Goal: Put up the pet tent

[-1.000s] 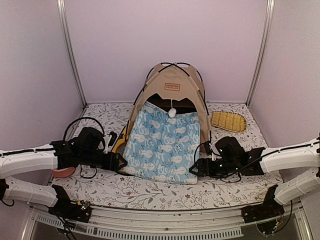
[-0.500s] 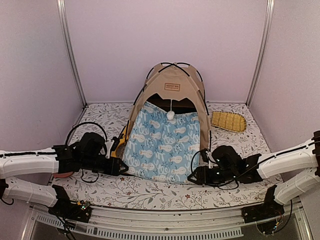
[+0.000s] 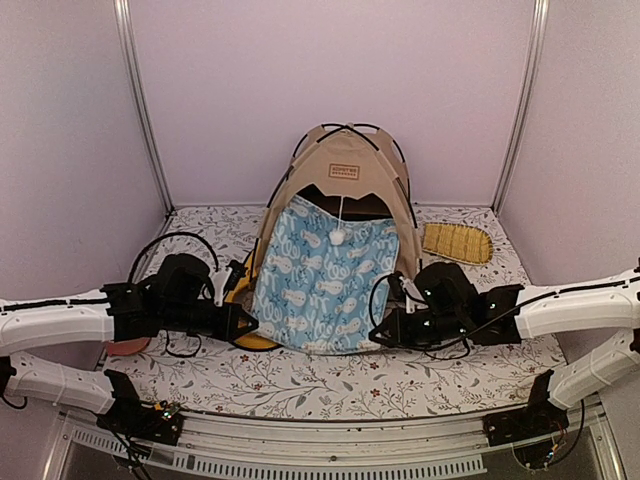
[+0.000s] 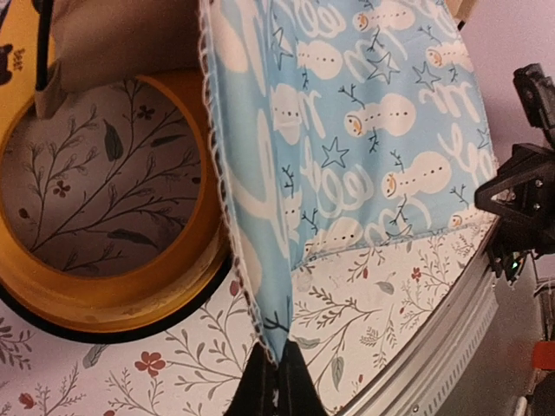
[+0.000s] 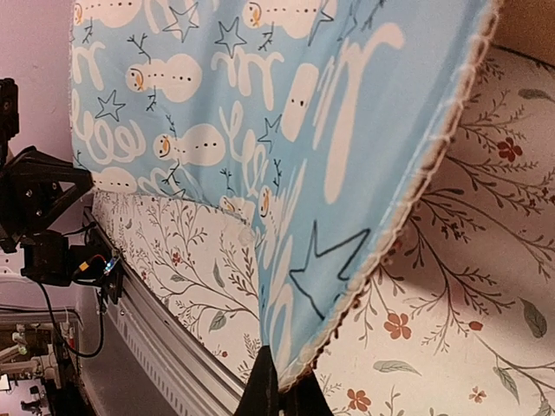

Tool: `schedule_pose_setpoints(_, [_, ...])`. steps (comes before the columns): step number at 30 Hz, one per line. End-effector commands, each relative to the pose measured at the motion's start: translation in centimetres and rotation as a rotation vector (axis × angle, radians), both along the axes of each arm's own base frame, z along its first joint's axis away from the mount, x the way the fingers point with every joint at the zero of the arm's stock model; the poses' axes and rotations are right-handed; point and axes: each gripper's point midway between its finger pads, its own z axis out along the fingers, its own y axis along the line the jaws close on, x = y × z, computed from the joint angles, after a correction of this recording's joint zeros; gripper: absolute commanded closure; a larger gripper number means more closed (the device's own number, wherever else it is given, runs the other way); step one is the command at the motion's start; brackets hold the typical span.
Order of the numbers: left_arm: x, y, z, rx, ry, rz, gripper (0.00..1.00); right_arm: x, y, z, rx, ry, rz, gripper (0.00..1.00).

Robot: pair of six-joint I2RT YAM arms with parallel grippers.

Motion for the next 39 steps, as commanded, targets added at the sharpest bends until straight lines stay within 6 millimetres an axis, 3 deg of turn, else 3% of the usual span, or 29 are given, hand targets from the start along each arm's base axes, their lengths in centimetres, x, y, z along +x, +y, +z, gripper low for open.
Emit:
schedule_pose_setpoints(1, [1.1, -2.4, 5.2, -0.095, -0.094, -0.044, 1.00, 1.6, 1.2, 5.1, 0.031, -0.119, 0.005, 1.00])
schedule_pose_setpoints(10, [3.2, -4.9, 8.1, -0.085, -0.059, -0.040, 1.00, 3.4, 2.3, 6.5, -0.070, -0.143, 0.038, 1.00])
schedule_pose_setpoints(14, [3.6, -6.0, 8.3, -0.075, -0.013, -0.050, 1.00, 4.2, 2.3, 6.8, -0.099, -0.148, 0.050, 1.00])
schedule_pose_setpoints(19, [2.9, -5.9, 6.8, -0.075, 0.056, -0.052, 1.00, 5.7, 0.6, 8.1, -0.088, -0.175, 0.016, 1.00])
schedule_pose_setpoints(23, [1.9, -6.0, 5.3, -0.078, 0.117, -0.074, 1.00, 7.6, -1.3, 9.8, -0.073, -0.217, -0.039, 1.00])
schedule_pose_setpoints(27, [1.7, -6.3, 4.8, -0.076, 0.136, -0.083, 1.00, 9.3, -1.9, 11.9, -0.052, -0.269, -0.068, 1.00])
schedule_pose_setpoints(32, [2.9, -7.2, 6.4, -0.099, 0.085, -0.089, 1.00, 10.9, -1.1, 13.1, -0.051, -0.300, -0.081, 1.00])
schedule_pose_setpoints(39, [5.5, -10.1, 9.0, -0.133, 0.013, -0.121, 1.00, 13.3, -2.1, 12.4, -0.108, -0.305, -0.153, 1.00])
